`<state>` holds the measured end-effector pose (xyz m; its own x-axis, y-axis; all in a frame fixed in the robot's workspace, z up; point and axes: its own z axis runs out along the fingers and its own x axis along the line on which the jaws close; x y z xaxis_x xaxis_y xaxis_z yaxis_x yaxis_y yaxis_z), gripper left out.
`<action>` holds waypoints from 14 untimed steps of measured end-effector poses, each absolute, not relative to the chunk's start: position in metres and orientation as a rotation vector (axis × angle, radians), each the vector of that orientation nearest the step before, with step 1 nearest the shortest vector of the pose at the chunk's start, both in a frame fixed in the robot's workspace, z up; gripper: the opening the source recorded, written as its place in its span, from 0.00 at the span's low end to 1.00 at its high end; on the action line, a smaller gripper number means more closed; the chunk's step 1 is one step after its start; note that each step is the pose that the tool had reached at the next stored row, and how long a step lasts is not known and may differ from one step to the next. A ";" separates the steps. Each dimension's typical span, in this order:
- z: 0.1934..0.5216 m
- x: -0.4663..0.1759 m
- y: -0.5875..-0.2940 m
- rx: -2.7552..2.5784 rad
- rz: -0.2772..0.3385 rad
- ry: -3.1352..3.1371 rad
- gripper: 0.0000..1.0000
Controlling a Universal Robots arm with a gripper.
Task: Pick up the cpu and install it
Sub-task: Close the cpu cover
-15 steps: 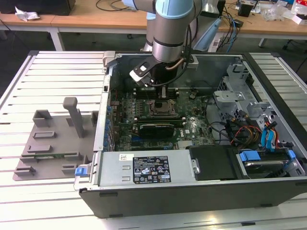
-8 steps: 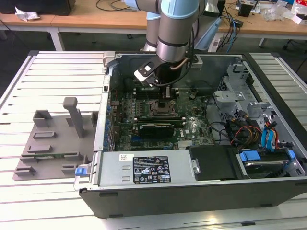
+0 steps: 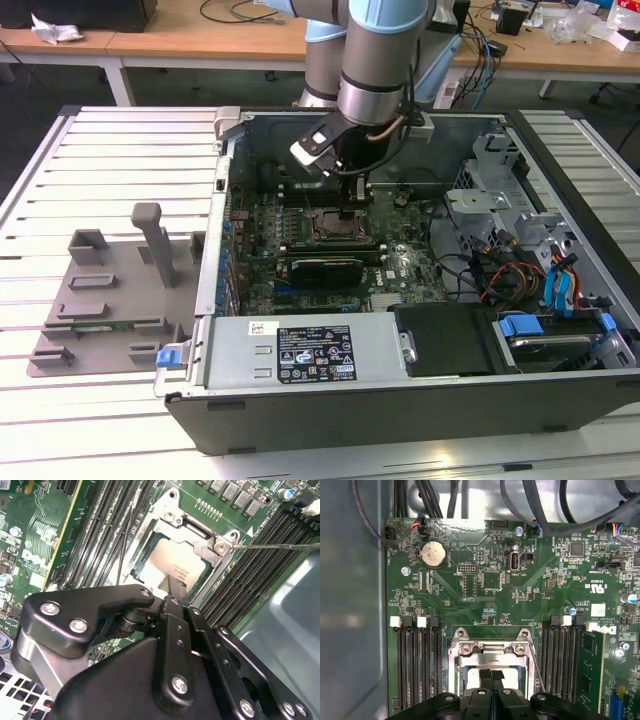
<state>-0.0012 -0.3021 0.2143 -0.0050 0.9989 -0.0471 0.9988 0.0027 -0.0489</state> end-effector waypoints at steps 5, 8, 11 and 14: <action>0.227 0.000 -0.302 -2.215 0.107 -2.224 0.11; 0.237 0.000 -0.302 -2.215 0.107 -2.224 0.11; 0.240 0.000 -0.315 -2.215 0.107 -2.224 0.11; 0.251 0.000 -0.316 -2.215 0.107 -2.224 0.11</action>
